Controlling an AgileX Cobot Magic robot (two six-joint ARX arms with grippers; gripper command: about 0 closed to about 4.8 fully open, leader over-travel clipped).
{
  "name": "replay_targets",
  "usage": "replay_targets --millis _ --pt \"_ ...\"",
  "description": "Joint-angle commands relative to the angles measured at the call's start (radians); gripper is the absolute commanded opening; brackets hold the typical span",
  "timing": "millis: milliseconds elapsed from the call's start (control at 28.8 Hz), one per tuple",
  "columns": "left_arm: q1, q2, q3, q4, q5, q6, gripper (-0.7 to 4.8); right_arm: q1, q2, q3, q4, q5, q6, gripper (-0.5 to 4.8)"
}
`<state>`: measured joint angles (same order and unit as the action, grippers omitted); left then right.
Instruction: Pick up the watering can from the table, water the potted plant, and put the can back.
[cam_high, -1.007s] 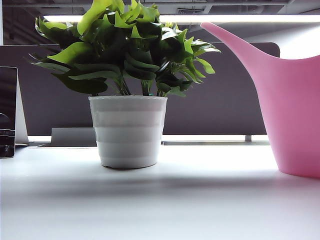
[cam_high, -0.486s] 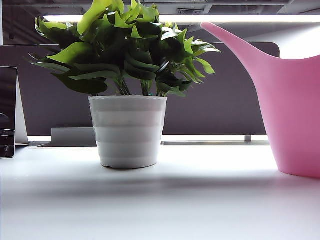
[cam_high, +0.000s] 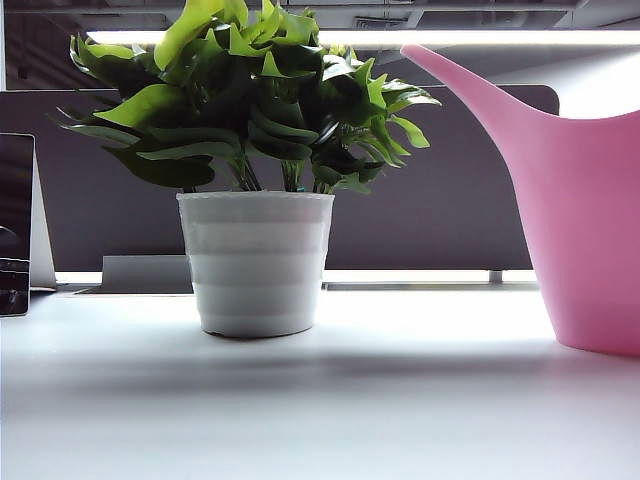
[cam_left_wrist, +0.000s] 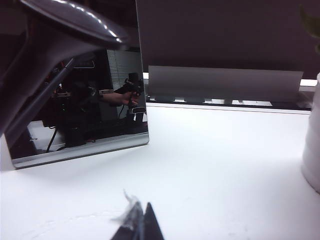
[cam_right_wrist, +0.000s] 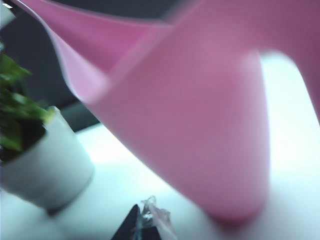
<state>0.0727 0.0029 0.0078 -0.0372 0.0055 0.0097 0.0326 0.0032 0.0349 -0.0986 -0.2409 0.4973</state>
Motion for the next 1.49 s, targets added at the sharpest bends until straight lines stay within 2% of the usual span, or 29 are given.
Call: replay_targets --millis 35,243,417,556,729,972,1111,1215,1250,1319,1424,1493 --pt "-0.046 0.001 0.001 0.016 -0.003 0.005 -0.05 0.001 -0.001 0.022 -0.056 -0.034 0.012 0.24" --pt "-0.182 0.001 0.001 0.016 -0.002 0.005 -0.05 0.002 -0.001 0.044 -0.066 -0.037 0.012 0.24" --pt "-0.282 0.001 0.001 0.016 -0.003 0.005 -0.05 0.002 -0.001 0.046 -0.095 -0.012 0.034 0.66" --pt "-0.389 0.001 0.001 0.016 -0.002 0.005 -0.05 0.002 -0.001 0.058 -0.206 0.051 0.047 0.63" --pt "-0.536 0.001 0.001 0.016 -0.002 0.005 -0.05 0.002 -0.001 0.06 -0.232 0.063 0.05 0.63" --pt "-0.716 0.001 0.001 0.016 -0.002 0.005 -0.05 0.002 -0.001 0.065 -0.297 0.153 0.025 0.63" --pt "-0.771 0.001 0.001 0.016 -0.002 0.005 -0.05 0.002 -0.001 0.08 -0.36 0.235 0.021 0.73" --pt "-0.777 0.001 0.001 0.016 -0.002 0.005 -0.05 0.002 -0.001 0.093 -0.383 0.29 -0.037 0.73" --pt "-0.777 0.001 0.001 0.016 -0.002 0.005 -0.05 0.002 -0.001 0.095 -0.375 0.293 -0.053 0.84" --pt "-0.777 0.001 0.001 0.016 -0.002 0.005 -0.05 0.002 -0.001 0.094 -0.345 0.296 -0.08 1.71" --pt "-0.777 0.001 0.001 0.016 -0.002 0.005 -0.05 0.002 -0.001 0.094 -0.306 0.326 -0.11 3.28" --pt "-0.777 0.001 0.001 0.016 -0.002 0.005 -0.05 0.002 -0.001 0.094 -0.295 0.361 -0.161 3.39"
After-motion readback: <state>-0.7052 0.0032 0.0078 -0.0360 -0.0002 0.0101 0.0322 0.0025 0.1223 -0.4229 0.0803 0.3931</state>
